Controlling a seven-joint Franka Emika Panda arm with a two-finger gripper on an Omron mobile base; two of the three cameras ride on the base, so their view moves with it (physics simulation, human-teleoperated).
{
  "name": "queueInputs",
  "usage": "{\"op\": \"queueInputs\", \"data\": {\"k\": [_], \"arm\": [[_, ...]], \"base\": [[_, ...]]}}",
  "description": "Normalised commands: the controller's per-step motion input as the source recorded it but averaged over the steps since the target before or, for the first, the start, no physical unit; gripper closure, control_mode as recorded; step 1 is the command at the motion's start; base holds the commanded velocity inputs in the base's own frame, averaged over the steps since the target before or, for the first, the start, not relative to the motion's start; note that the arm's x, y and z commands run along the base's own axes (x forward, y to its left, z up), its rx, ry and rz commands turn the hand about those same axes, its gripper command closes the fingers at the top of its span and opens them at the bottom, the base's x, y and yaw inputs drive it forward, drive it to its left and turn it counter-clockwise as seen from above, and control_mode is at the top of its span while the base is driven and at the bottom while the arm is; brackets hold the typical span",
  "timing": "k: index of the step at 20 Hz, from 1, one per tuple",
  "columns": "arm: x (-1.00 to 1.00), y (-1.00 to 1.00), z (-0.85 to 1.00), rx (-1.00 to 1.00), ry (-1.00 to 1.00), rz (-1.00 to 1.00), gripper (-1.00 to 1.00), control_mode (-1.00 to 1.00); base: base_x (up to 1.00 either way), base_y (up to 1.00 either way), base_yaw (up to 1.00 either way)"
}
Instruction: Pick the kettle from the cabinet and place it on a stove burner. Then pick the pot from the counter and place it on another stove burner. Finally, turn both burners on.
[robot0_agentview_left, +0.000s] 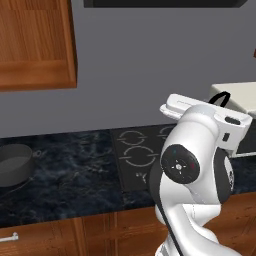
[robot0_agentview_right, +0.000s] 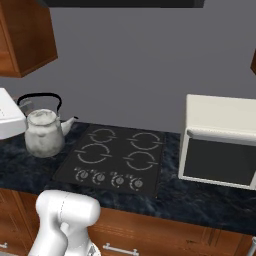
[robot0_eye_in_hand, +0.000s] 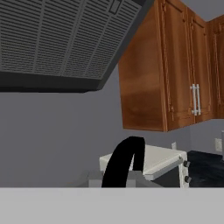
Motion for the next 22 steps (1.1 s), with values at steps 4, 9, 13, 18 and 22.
{"op": "queueInputs", "data": {"k": [4, 9, 13, 18, 22], "arm": [[0.00, 0.00, 0.00, 0.00, 0.00, 0.00, 1.00, 1.00], [0.00, 0.00, 0.00, 0.00, 0.00, 0.00, 1.00, 1.00], [0.00, 0.00, 0.00, 0.00, 0.00, 0.00, 1.00, 1.00], [0.00, 0.00, 0.00, 0.00, 0.00, 0.00, 1.00, 1.00], [0.00, 0.00, 0.00, 0.00, 0.00, 0.00, 1.00, 1.00]], "base": [[0.04, -0.01, 0.00], [0.03, -0.04, 0.00], [0.09, -0.07, 0.00], [0.24, -0.12, 0.00], [0.31, -0.05, 0.00]]}}
